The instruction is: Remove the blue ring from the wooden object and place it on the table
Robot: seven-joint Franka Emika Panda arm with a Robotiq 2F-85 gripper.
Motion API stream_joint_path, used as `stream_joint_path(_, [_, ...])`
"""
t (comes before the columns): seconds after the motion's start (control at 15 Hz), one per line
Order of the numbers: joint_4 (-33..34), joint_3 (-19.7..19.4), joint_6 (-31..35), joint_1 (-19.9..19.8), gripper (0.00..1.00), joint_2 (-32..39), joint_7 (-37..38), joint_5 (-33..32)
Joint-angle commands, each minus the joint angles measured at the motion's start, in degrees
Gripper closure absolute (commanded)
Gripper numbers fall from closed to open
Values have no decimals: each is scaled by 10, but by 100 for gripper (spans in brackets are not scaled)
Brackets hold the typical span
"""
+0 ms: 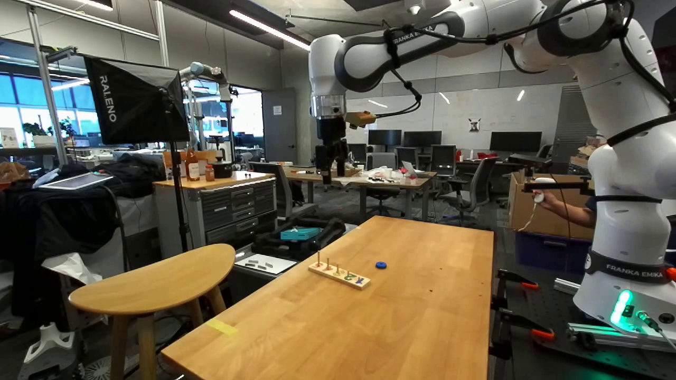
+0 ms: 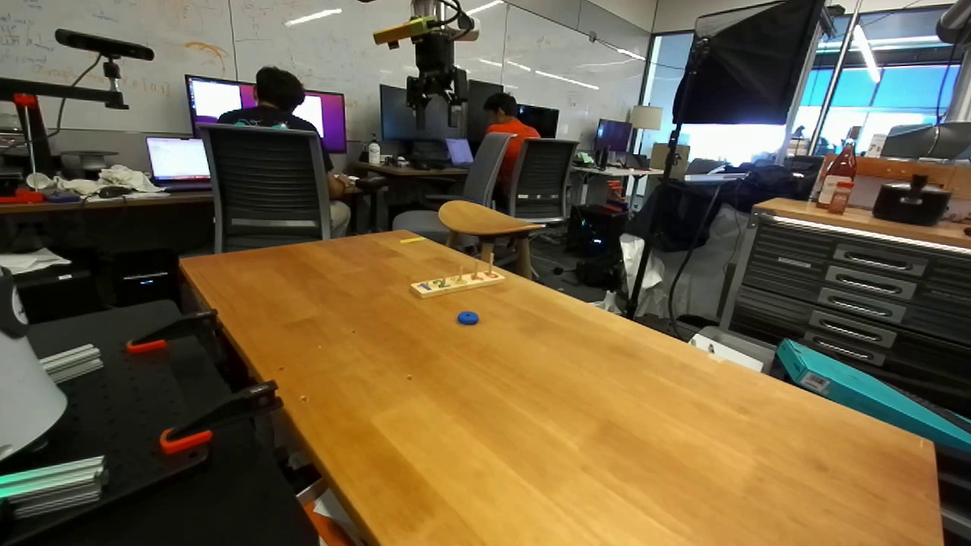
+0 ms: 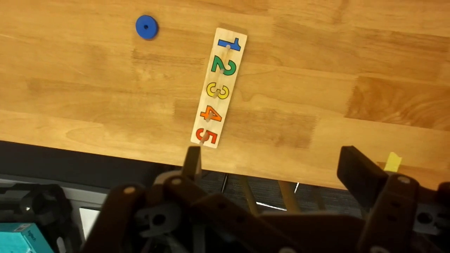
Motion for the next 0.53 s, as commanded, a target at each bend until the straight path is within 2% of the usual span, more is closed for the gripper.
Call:
stream_joint_path(0.0, [55,5,-42,6,0,36,10,7])
stream_joint_path(0.47, [92,3,-77,11,0,64,14,10])
